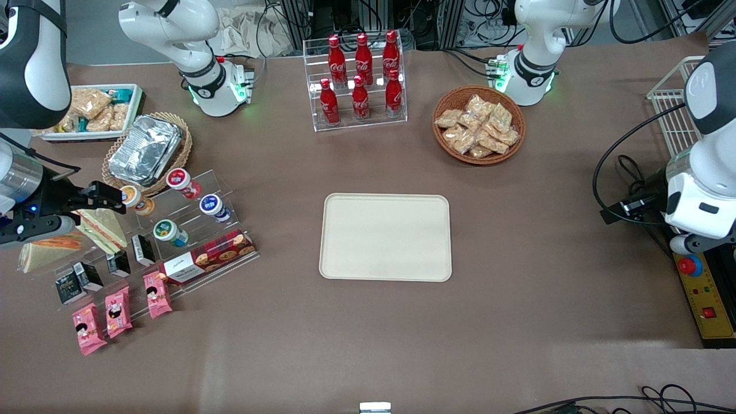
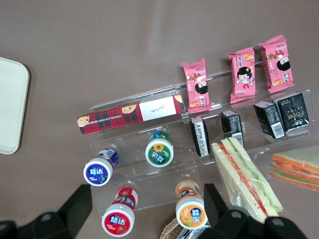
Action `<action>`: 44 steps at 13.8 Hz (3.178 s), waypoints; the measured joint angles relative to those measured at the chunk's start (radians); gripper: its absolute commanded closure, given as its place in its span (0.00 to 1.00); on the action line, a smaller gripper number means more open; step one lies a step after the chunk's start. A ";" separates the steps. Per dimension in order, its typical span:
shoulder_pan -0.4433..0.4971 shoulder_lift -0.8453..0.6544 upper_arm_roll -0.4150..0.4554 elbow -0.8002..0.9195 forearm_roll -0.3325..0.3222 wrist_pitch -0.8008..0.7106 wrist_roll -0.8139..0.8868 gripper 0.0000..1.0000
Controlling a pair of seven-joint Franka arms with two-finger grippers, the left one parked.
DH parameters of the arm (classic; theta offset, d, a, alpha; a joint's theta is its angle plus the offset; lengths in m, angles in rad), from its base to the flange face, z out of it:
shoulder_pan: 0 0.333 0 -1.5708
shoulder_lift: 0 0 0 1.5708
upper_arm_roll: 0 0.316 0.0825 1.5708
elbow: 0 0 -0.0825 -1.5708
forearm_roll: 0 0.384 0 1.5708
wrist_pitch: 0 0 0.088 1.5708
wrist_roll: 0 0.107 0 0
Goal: Place sandwich on tray
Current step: 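Move the right gripper over the wrapped sandwiches beside the snack rack, then lower the right gripper and close it on a wrapped triangle sandwich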
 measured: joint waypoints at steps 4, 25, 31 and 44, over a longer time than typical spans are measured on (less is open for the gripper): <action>0.000 0.000 0.000 0.000 0.000 0.000 0.000 0.00; -0.224 0.063 -0.097 -0.001 0.031 -0.005 0.270 0.00; -0.301 0.103 -0.097 -0.001 0.044 -0.003 0.525 0.00; -0.356 0.213 -0.103 -0.001 0.032 0.140 0.617 0.00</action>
